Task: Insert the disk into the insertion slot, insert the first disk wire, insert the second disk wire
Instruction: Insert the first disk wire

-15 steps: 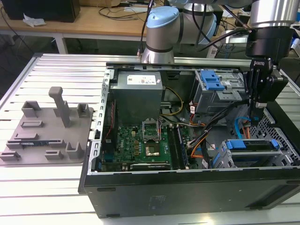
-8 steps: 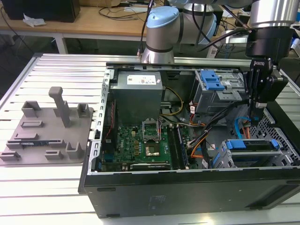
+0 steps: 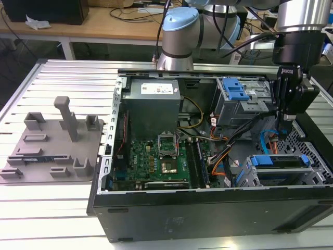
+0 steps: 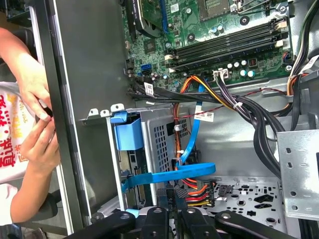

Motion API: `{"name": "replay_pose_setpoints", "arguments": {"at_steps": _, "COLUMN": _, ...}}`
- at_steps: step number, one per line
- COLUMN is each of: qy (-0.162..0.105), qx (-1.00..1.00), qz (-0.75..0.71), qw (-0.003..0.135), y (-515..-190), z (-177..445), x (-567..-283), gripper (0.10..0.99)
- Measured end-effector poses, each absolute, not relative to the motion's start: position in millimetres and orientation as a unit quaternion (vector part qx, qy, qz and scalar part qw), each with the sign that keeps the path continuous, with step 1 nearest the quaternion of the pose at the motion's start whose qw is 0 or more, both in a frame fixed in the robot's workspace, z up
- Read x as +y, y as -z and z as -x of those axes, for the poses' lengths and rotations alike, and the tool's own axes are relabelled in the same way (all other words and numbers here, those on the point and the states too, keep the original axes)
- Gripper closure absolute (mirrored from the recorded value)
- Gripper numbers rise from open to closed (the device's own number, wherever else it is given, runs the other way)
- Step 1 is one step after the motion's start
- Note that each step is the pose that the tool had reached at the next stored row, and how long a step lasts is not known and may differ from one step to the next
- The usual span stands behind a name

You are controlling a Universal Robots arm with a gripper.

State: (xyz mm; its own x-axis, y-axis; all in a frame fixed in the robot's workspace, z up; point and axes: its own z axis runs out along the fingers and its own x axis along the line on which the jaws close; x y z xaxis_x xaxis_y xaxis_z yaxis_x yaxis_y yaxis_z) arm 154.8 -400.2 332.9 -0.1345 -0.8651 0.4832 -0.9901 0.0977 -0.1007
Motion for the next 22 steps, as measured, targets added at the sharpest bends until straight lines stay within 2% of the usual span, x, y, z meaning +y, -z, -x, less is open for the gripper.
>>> {"name": "replay_pose_setpoints", "arguments": {"at_steps": 9, "qy": -0.204, "qx": -0.725, "qz": -0.64, "qw": 0.153, "y": -333, "z": -155, "x": -401, "gripper": 0.922}}
{"name": "replay_pose_setpoints", "arguments": {"at_steps": 16, "qy": -0.185, "qx": -0.728, "qz": -0.644, "qw": 0.146, "y": -334, "z": -158, "x": -414, "gripper": 0.922}}
{"name": "replay_pose_setpoints", "arguments": {"at_steps": 19, "qy": -0.183, "qx": -0.727, "qz": -0.645, "qw": 0.147, "y": -334, "z": -163, "x": -417, "gripper": 0.922}}
{"name": "replay_pose_setpoints", "arguments": {"at_steps": 22, "qy": -0.17, "qx": -0.725, "qz": -0.648, "qw": 0.158, "y": -334, "z": -167, "x": -420, "gripper": 0.922}}
